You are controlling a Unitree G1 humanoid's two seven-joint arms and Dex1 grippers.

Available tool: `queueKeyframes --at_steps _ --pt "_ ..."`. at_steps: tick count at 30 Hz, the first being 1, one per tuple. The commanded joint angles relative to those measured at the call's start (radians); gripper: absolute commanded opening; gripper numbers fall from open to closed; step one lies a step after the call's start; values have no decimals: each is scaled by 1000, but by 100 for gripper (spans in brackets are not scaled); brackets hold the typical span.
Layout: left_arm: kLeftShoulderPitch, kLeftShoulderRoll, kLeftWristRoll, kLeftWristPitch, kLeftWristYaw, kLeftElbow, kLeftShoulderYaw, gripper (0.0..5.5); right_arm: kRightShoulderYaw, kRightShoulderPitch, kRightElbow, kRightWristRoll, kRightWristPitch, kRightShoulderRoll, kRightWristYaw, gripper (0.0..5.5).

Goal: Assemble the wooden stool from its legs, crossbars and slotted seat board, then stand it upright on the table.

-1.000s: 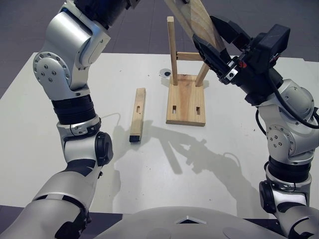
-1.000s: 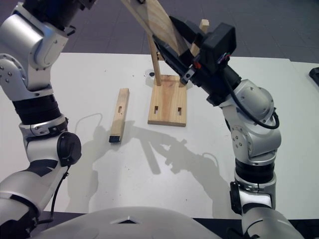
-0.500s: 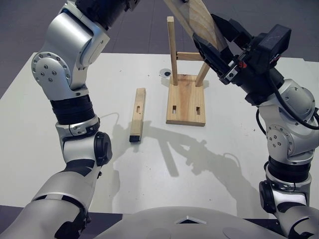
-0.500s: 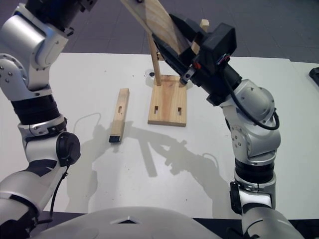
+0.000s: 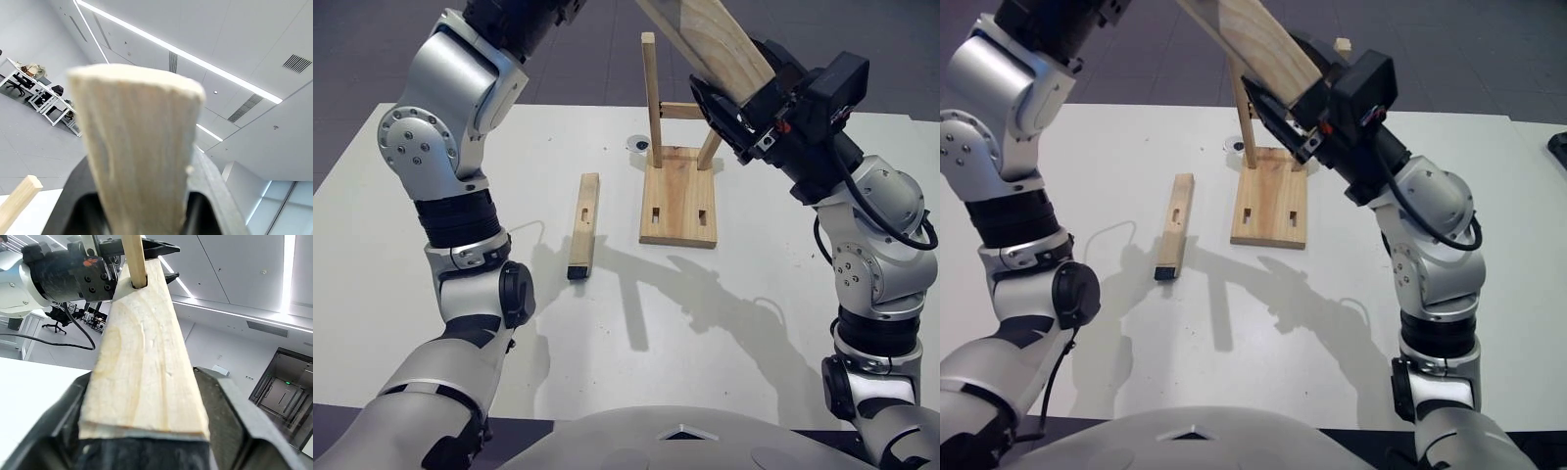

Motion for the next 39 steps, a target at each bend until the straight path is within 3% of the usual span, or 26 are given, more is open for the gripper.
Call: queueKeyframes --at_steps 1,4,7,12,16,22,29,39 --pt "34 32 158 -50 -57 -60 -24 104 54 79 40 -50 -3 -58 71 378" --pt "68 108 324 -103 -108 -134 -23 104 35 206 116 -83 -23 -108 111 428" --pt "104 134 392 -128 -117 -198 1 104 -77 313 179 -52 -3 -123 98 472" --pt "229 97 436 -80 88 -300 -5 104 -85 421 278 0 96 -160 193 539" --pt "270 13 519 -79 221 -311 -64 104 -67 421 356 23 173 -129 194 540" --pt "312 -125 624 -111 284 -287 -135 104 -3 357 493 -6 195 -58 175 540" --pt "343 -164 765 -140 280 -269 -157 104 102 291 588 -85 138 37 142 540" --pt "423 -239 883 -158 254 -264 -208 104 106 287 544 -97 151 63 119 540"
